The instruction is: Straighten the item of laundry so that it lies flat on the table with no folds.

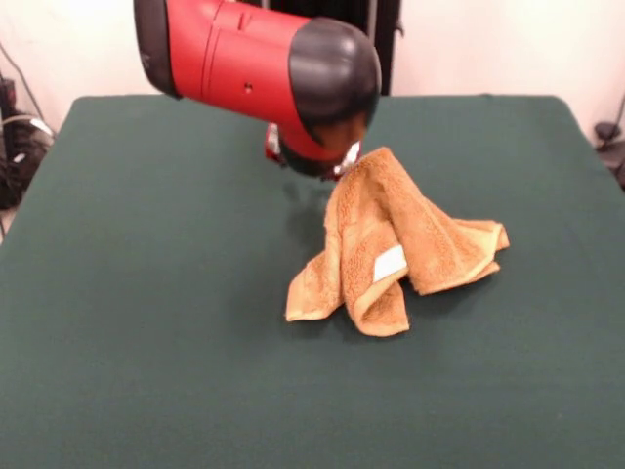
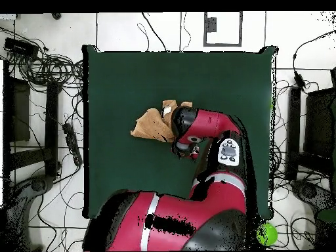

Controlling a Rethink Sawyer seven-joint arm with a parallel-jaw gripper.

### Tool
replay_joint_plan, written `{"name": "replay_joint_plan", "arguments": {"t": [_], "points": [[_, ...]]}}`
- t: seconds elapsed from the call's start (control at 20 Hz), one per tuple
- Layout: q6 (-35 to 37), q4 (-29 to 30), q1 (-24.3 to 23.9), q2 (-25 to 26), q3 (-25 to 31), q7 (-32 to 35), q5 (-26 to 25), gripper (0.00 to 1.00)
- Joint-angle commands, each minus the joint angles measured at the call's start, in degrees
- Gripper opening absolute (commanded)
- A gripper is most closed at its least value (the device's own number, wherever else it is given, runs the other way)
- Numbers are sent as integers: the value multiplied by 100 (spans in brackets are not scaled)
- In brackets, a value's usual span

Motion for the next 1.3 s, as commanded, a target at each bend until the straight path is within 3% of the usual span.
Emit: {"name": "replay_joint_plan", "arguments": {"t": [0.05, 0.5, 0.6, 0.9, 1.0, 1.3], "points": [[-963, -1062, 5, 352, 954, -507, -296, 100], [-2321, -766, -81, 148, 1215, -512, -677, 100], [-2903, -608, -145, 26, 1339, -480, -778, 100], [-3056, -590, -178, -24, 1445, -373, -1033, 100], [-2614, -682, -181, 15, 1444, -179, -886, 100], [-2171, -563, -268, -114, 1545, -16, -779, 100]]}}
